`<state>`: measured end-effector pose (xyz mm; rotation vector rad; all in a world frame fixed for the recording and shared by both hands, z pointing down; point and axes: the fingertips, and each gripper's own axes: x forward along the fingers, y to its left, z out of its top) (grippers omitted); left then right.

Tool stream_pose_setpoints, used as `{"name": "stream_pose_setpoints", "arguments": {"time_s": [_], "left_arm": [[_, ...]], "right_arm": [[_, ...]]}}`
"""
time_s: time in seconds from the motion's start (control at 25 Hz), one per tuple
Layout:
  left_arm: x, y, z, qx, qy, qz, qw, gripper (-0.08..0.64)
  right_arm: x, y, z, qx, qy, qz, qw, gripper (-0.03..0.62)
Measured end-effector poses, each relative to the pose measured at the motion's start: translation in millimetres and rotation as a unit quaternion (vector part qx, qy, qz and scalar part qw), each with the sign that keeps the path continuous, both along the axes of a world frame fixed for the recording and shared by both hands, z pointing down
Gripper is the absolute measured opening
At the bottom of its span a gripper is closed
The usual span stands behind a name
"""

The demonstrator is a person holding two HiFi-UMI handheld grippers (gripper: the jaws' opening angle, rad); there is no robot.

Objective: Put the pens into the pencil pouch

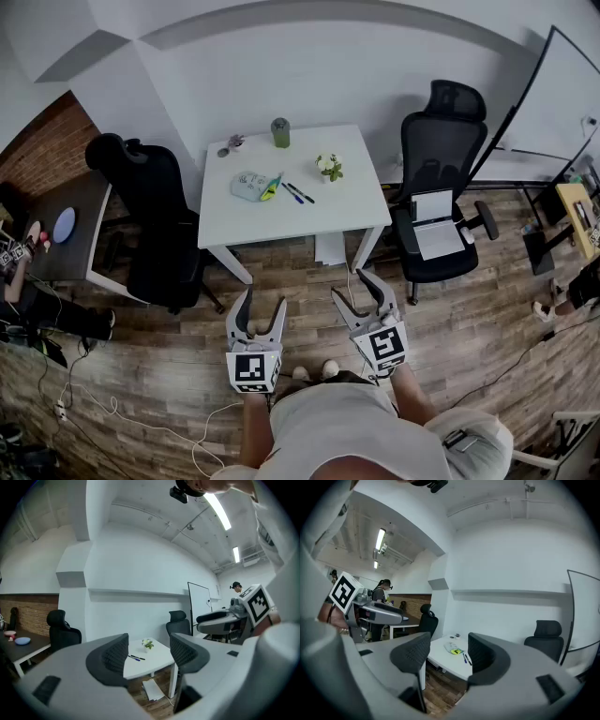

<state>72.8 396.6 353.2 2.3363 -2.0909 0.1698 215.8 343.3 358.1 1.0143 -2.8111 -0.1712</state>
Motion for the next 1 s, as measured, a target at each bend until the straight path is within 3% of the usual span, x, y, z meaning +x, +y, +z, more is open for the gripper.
{"name": "stream_pose_setpoints", "arguments": {"time_s": [0.24,0.48,1.0], "left_arm": [[19,0,2,0.002,-0.003,-0.011,0.9999,0.273],[15,-19,6,0.004,-0.003,-0.017,0.9998,0.273],[-46,-113,8,0.005,-0.002,-0.008,1.0000,0.272]], "right_arm": [[16,-9,5,-0.009,-0.015,0.003,1.000,0.244],[11,-26,13,-0.011,-0.012,-0.004,1.000,0.245],[-49,-115,15,-0.009,0.009,0.000,1.000,0.245]]}}
